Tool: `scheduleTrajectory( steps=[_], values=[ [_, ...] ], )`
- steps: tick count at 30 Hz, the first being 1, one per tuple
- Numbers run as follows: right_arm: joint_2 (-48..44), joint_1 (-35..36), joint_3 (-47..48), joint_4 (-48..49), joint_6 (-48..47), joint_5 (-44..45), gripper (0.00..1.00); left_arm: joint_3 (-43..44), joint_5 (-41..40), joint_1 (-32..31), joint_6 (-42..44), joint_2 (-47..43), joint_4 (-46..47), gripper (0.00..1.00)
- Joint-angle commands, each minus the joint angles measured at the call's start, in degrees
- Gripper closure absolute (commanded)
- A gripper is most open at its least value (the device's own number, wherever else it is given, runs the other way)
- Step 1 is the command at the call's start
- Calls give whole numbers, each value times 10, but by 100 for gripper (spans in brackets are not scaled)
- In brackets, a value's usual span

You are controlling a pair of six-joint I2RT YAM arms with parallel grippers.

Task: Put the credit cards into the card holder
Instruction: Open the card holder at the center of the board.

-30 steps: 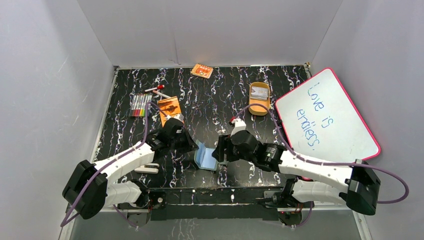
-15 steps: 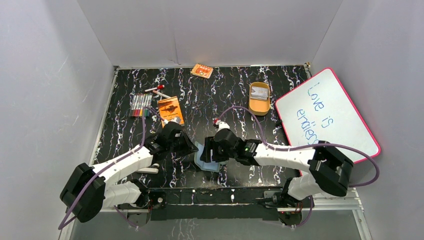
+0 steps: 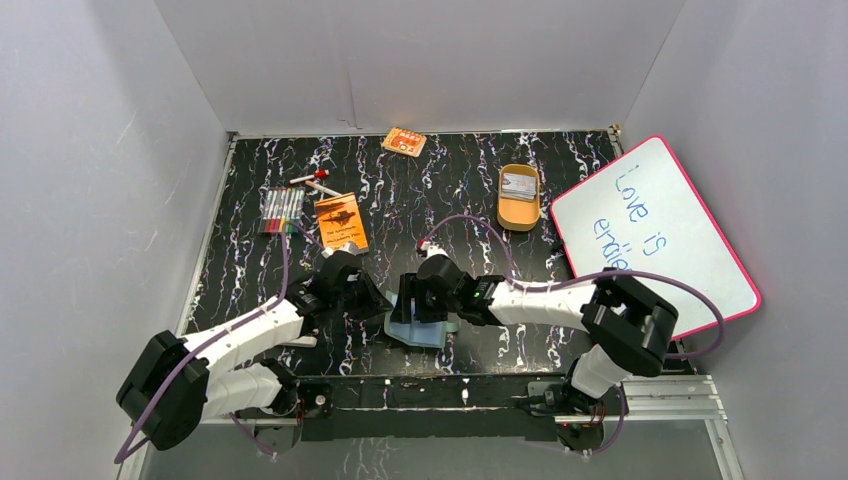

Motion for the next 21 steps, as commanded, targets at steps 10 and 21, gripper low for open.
scheduleTrajectory(
  steps=[10, 21],
  values=[
    [34, -1, 33, 10, -2, -9, 37, -23, 43, -4, -5, -31, 42, 91],
    [5, -4, -4, -1, -6, 13, 62, -21, 32, -4, -1, -44, 28, 97]
  ],
)
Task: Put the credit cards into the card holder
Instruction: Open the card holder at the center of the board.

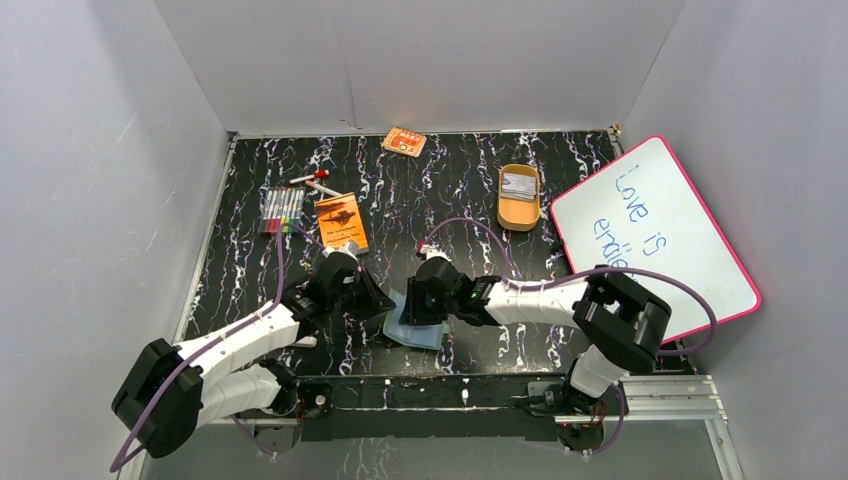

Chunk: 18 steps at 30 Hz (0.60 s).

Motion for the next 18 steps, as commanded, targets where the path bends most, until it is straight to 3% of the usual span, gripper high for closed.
scheduleTrajectory(
  steps=[1, 7, 14, 18],
  values=[
    [-37, -5, -20, 2, 0, 22, 62, -6, 6, -4, -1, -18, -6, 100],
    [-72, -16, -50, -14, 6, 39, 59, -11, -9, -3, -8, -34, -22, 100],
    [-161, -24, -83, -61, 12, 74, 40, -16, -21, -3, -27, -51, -34, 100],
    [-212, -22, -95, 21, -25, 18, 36, -25, -21, -4, -48, -59, -21, 100]
  ],
)
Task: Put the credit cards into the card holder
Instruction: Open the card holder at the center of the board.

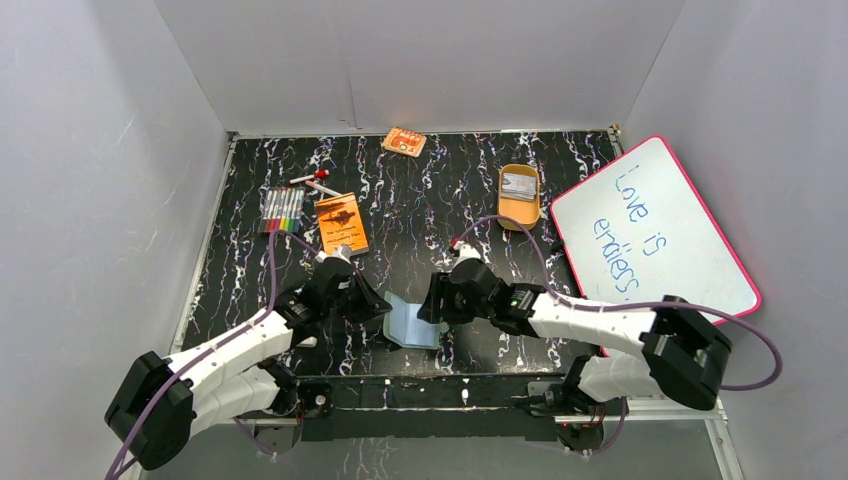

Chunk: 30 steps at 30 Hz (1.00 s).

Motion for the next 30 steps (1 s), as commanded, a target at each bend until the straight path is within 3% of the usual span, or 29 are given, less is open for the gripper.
scheduleTrajectory(
  steps=[1, 12, 21, 30],
  values=[
    [-48, 3, 3, 80, -32, -47, 34, -12, -2, -2, -29, -19, 4, 100],
    [87, 30, 90, 100, -43, -112, 32, -8, 4, -1, -36, -14, 14, 100],
    [131, 31, 103, 105, -27, -107, 32, -12, 10, -2, -38, -14, 18, 100],
    [159, 31, 109, 84, -23, -101, 45, -10, 17, -2, -36, -14, 19, 100]
  ],
)
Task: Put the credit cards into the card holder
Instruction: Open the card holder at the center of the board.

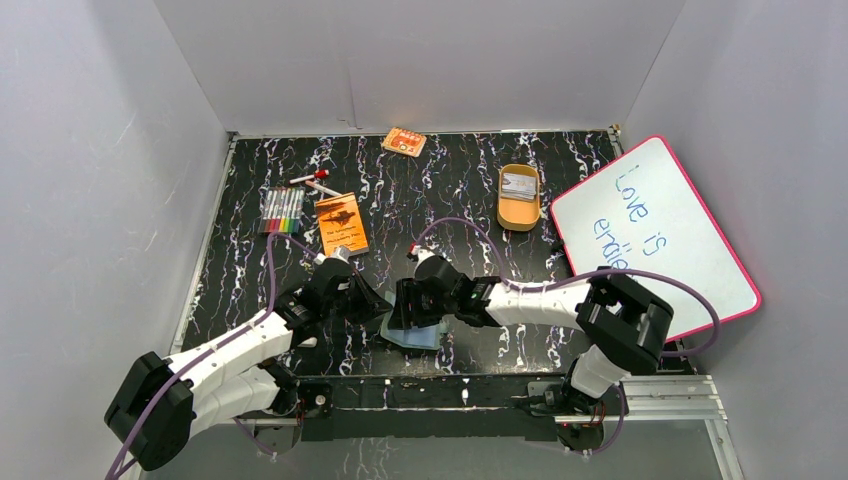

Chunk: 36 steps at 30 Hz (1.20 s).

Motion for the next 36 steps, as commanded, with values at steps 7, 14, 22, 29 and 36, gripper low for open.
scheduleTrajectory(
  steps=[7, 14, 22, 29, 36],
  values=[
    [9, 1, 4, -11, 10, 25, 56, 2, 19, -2, -1, -14, 5, 100],
    [-15, -1, -27, 3, 16, 39, 58, 0, 17, -2, 1, -21, -3, 100],
    [-45, -2, -51, 39, 13, 35, 46, -7, 33, -2, 3, -31, 13, 84],
    [-50, -6, -58, 44, 12, 31, 46, -10, 40, -2, 7, -28, 19, 90],
    [-84, -10, -89, 85, 36, 27, 36, -14, 36, -2, 5, -16, 20, 100]
  ],
)
